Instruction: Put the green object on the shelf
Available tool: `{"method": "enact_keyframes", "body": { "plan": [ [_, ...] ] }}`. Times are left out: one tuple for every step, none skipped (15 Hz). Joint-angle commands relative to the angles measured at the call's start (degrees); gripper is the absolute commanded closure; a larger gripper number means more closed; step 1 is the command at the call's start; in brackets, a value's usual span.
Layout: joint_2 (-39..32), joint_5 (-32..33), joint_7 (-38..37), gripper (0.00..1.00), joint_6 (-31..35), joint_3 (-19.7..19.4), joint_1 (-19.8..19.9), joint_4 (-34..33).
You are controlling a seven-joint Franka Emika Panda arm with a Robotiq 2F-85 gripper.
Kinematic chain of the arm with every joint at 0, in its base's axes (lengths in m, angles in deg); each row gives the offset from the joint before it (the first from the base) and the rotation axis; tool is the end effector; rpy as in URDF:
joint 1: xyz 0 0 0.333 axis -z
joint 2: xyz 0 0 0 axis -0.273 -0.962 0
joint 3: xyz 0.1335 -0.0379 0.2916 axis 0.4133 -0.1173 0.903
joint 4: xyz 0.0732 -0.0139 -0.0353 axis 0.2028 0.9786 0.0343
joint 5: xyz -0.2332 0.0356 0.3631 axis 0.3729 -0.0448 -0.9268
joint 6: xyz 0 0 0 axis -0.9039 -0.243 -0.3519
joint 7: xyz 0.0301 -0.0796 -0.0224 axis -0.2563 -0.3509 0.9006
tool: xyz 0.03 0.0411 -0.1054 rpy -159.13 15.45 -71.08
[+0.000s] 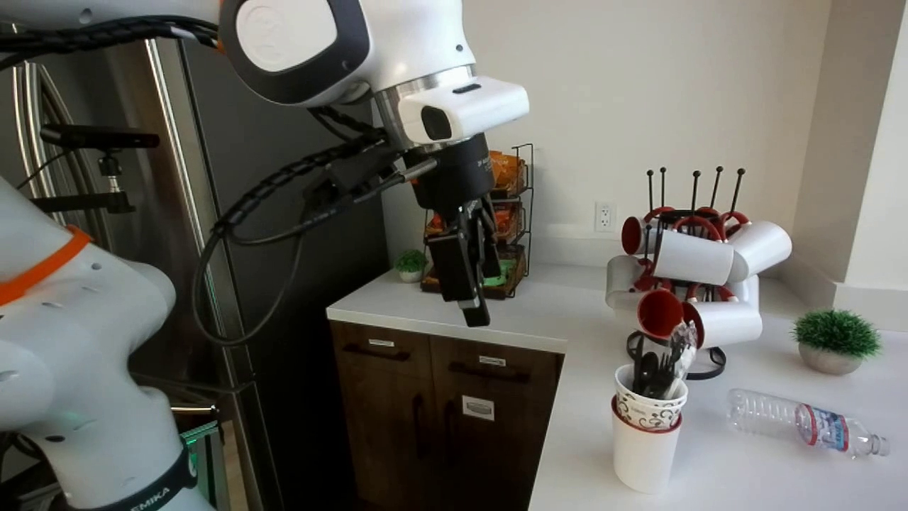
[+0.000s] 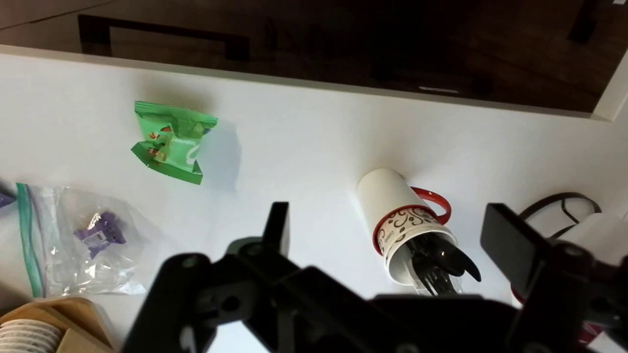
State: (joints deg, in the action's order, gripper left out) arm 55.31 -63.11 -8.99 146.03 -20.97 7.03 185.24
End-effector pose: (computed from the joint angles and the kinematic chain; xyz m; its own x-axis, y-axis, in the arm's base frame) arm 0.3495 -0.2961 0.4992 0.6376 -0.7441 0.1996 -0.7277 -0.6667 -0.1612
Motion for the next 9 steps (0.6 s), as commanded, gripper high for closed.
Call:
{"method": "enact_keyframes", "body": {
  "plan": [
    [0.0, -0.1, 0.1, 0.00, -0.1, 0.3, 0.1, -0.2],
    [0.1, -0.1, 0.1, 0.00, -0.2, 0.4, 0.1, -0.2],
    [0.3, -0.1, 0.1, 0.00, -0.2, 0.5, 0.1, -0.2],
    [0.4, -0.1, 0.1, 0.00, -0.2, 0.5, 0.1, -0.2],
    [0.4, -0.1, 0.1, 0.00, -0.2, 0.5, 0.1, -0.2],
    [0.4, -0.1, 0.1, 0.00, -0.2, 0.5, 0.1, -0.2],
    [-1.6, -0.9, 0.1, 0.00, -0.1, -0.3, -0.1, -1.8],
    [-3.9, -1.2, -0.2, 0.00, 0.6, -1.1, 0.2, -3.2],
    [-5.6, -1.3, -0.5, 0.00, 1.3, -1.8, 0.5, -4.4]
  ]
}}
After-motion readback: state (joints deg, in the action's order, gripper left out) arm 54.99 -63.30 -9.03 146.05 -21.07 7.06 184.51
